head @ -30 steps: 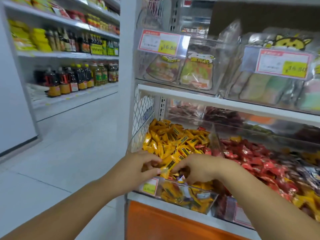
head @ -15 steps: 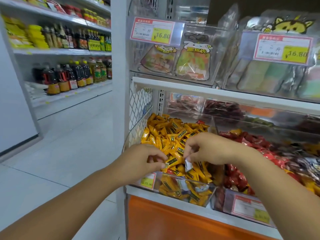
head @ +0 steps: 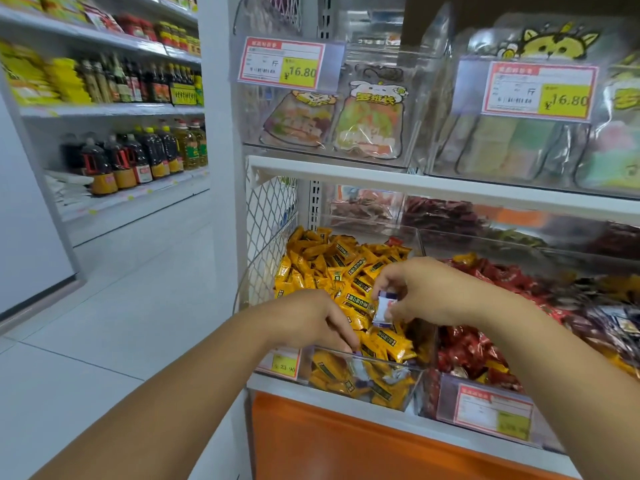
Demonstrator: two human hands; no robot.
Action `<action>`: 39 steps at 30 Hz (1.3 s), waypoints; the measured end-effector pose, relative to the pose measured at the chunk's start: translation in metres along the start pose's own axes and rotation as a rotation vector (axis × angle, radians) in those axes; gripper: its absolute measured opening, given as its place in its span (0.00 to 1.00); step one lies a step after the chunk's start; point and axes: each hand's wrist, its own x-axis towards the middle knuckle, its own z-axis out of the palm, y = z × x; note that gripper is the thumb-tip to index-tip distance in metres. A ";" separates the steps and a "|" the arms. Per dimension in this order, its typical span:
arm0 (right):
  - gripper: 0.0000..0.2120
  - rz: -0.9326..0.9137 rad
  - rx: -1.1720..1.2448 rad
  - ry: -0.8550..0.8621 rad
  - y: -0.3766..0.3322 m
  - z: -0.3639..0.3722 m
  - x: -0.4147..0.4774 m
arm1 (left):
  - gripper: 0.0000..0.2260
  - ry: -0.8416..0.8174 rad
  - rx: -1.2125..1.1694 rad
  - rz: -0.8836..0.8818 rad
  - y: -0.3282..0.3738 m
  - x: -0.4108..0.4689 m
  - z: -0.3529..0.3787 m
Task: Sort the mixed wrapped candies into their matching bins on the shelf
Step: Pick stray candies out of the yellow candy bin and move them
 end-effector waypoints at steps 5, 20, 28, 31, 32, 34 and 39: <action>0.05 -0.044 0.059 0.023 0.006 0.004 -0.002 | 0.02 0.052 -0.003 0.051 -0.004 0.005 0.005; 0.06 -0.042 0.743 0.078 -0.032 0.035 0.013 | 0.04 0.308 -0.464 0.052 -0.008 -0.027 -0.007; 0.13 -0.075 0.056 -0.260 -0.020 0.049 0.020 | 0.09 0.401 -0.253 0.019 -0.016 -0.043 -0.014; 0.14 -0.089 -0.014 -0.270 -0.026 0.056 0.026 | 0.10 0.387 -0.262 0.027 -0.016 -0.043 -0.015; 0.12 -0.086 -0.017 -0.262 -0.027 0.057 0.028 | 0.11 0.382 -0.271 0.024 -0.017 -0.043 -0.016; 0.07 -0.083 0.001 -0.231 -0.026 0.060 0.028 | 0.13 0.377 -0.275 0.023 -0.018 -0.041 -0.016; 0.03 -0.115 0.104 -0.106 -0.016 0.055 0.023 | 0.11 0.373 -0.355 0.048 -0.016 -0.039 -0.011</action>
